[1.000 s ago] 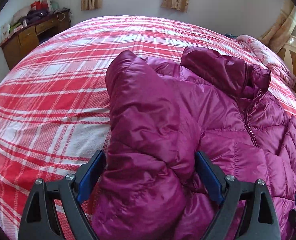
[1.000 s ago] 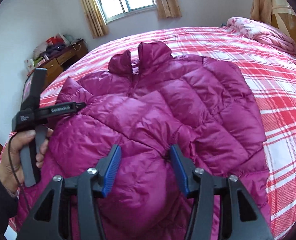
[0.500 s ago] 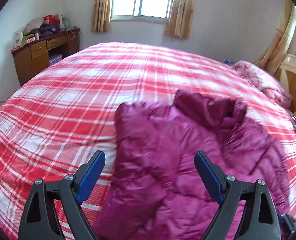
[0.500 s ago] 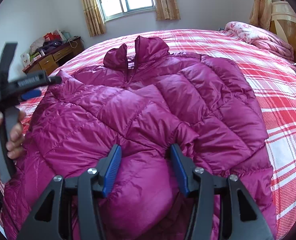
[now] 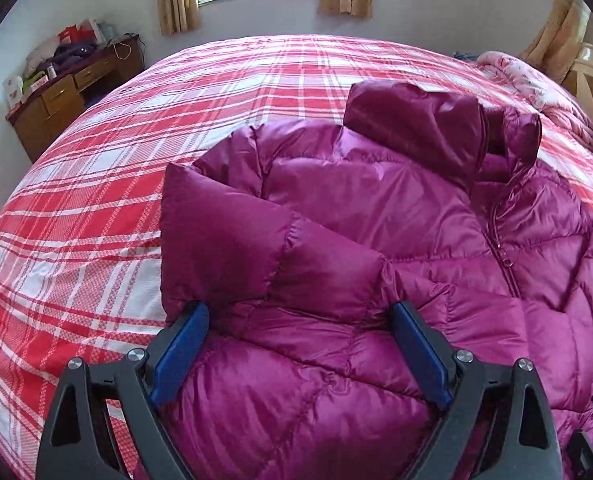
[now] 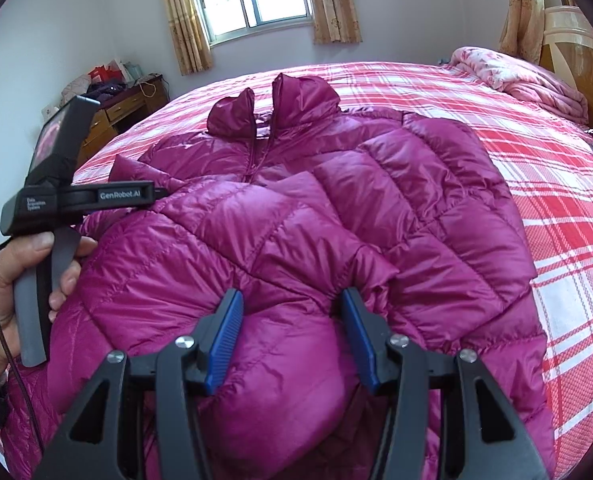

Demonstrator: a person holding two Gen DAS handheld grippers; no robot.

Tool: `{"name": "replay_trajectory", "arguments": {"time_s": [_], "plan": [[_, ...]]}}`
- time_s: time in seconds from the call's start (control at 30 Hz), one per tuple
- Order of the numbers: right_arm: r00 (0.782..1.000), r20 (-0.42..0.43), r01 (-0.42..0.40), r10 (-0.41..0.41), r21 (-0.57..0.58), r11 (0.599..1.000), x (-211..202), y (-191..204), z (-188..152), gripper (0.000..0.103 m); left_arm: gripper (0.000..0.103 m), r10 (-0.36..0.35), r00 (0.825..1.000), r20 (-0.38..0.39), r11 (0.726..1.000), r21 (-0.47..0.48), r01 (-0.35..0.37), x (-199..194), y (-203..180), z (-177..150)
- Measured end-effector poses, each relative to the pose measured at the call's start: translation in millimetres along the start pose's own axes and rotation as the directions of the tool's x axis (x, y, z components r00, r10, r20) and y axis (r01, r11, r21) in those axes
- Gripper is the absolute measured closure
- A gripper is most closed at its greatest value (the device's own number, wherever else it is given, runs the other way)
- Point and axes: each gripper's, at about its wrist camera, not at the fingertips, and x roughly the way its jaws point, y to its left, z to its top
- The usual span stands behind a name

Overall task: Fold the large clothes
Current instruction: 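Release the sleeve and press it flat with both tools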

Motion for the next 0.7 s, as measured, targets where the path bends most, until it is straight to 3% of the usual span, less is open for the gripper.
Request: {"name": "replay_trajectory", "arguments": {"time_s": [0.4, 0.57, 0.7], "plan": [[0.999, -0.041, 0.031, -0.033, -0.047, 0.998, -1.9, 6.4, 8.5, 0.048, 0.004, 0.023, 0.999, 0.027, 1.0, -0.015, -0.023, 3.1, -1.0, -6.6], [1.0, 0.02, 0.023, -0.024, 0.011, 1.0, -25.7, 12.3, 29.5, 0.047, 0.004, 0.024, 0.999, 0.04, 1.0, -0.018, -0.024, 0.6, -1.6, -11.6], [1.0, 0.016, 0.01, -0.01, -0.05, 0.999, -19.4, 32.9, 46.6, 0.047, 0.004, 0.024, 0.999, 0.045, 1.0, -0.02, -0.023, -3.1, -2.1, -16.3]]}}
